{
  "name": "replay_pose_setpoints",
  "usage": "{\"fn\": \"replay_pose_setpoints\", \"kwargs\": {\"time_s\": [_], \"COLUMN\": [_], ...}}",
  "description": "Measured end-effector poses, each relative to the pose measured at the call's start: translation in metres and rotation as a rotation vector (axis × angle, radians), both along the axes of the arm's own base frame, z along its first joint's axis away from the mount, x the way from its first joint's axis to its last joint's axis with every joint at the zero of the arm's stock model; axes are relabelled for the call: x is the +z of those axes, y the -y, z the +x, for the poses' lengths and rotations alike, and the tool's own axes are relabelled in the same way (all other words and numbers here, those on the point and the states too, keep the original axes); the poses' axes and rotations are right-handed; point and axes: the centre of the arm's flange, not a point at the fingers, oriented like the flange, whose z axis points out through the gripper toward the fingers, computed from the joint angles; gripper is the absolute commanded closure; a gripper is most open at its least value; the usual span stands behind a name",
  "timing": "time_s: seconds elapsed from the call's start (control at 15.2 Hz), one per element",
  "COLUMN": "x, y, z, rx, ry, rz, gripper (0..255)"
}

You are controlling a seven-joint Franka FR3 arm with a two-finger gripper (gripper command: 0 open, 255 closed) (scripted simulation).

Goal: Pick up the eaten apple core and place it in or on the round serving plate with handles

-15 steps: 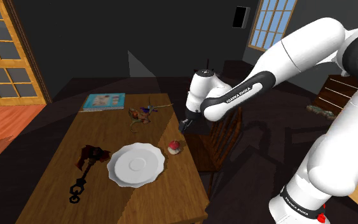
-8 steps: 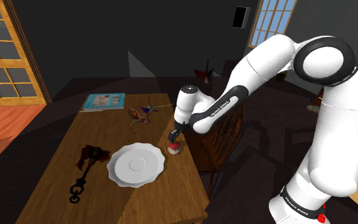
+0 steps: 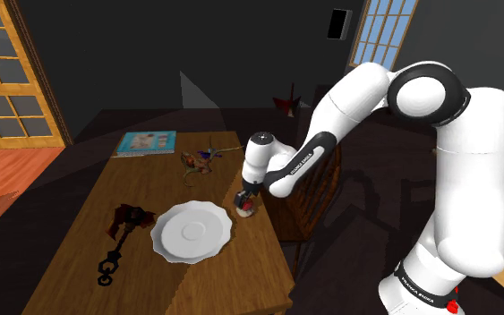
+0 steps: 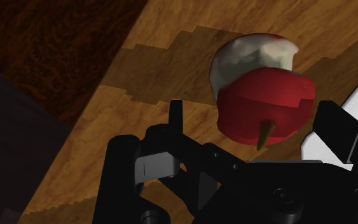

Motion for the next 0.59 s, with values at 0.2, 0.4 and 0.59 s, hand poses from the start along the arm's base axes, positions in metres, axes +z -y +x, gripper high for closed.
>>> {"fn": "replay_pose_setpoints", "kwargs": {"time_s": [0.2, 0.4, 0.59], "x": [-0.004, -0.0043, -0.0036], "y": [0.0005, 0.0004, 0.0], "z": [0.0015, 0.0017, 0.002], "rx": [0.0, 0.0, 0.001], "ry": [0.0, 0.0, 0.002], "rz": [0.0, 0.0, 0.001], "gripper": [0, 0, 255]}}
